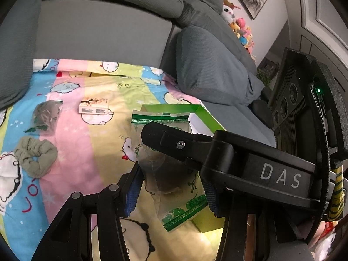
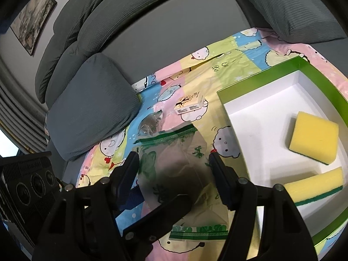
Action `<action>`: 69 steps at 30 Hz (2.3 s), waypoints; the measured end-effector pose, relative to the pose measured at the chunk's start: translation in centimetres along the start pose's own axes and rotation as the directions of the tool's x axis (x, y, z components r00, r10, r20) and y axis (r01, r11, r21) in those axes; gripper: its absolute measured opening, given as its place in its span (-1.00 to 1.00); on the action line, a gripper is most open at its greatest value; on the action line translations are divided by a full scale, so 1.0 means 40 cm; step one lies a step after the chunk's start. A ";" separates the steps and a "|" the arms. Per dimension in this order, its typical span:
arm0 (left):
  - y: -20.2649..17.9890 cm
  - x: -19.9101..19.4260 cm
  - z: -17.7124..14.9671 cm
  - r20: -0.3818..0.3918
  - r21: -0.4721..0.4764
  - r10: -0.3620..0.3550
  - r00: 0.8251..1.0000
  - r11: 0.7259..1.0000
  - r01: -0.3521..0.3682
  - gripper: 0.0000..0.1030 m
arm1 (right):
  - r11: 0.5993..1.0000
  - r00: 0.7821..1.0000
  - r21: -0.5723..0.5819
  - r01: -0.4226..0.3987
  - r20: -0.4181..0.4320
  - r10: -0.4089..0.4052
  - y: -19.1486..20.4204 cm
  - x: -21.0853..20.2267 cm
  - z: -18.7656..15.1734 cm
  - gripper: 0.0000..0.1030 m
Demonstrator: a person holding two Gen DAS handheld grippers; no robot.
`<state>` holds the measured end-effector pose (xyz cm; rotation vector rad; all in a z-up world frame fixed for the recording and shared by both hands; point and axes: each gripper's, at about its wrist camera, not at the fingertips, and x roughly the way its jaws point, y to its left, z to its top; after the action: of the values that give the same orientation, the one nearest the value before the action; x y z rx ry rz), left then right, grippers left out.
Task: Organize objects
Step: 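Carry the bag over the white box with both grippers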
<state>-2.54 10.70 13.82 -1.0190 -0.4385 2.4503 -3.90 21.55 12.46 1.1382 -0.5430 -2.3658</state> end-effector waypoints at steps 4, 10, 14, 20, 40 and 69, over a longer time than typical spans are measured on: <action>-0.019 0.007 0.003 0.000 0.018 0.000 1.000 1.000 0.000 0.02 | 1.000 1.000 0.010 -0.003 0.011 0.003 -0.014 -0.014 0.003 0.27; -0.039 0.016 0.010 -0.003 0.033 -0.005 1.000 0.999 0.005 0.02 | 1.000 1.000 0.024 -0.007 0.028 0.006 -0.032 -0.031 0.008 0.27; -0.052 0.026 0.016 -0.006 0.048 -0.008 1.000 0.999 0.009 0.02 | 0.999 0.999 0.037 -0.008 0.040 0.006 -0.044 -0.040 0.013 0.27; -0.059 0.044 0.021 -0.018 0.053 -0.020 1.000 0.998 0.021 0.02 | 0.998 0.999 0.057 0.010 0.049 -0.012 -0.062 -0.048 0.016 0.27; -0.120 0.097 0.035 -0.057 0.119 -0.042 0.997 0.992 0.049 0.02 | 0.991 0.995 0.133 0.020 0.096 -0.033 -0.134 -0.085 0.028 0.27; -0.180 0.189 0.035 -0.132 0.154 -0.081 0.988 0.983 0.101 0.02 | 0.968 0.990 0.244 0.057 0.115 -0.087 -0.238 -0.120 0.028 0.27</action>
<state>-6.29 20.55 13.56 -1.0533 -0.2365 2.2834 -4.31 32.17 11.07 1.1320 -0.8654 -2.4976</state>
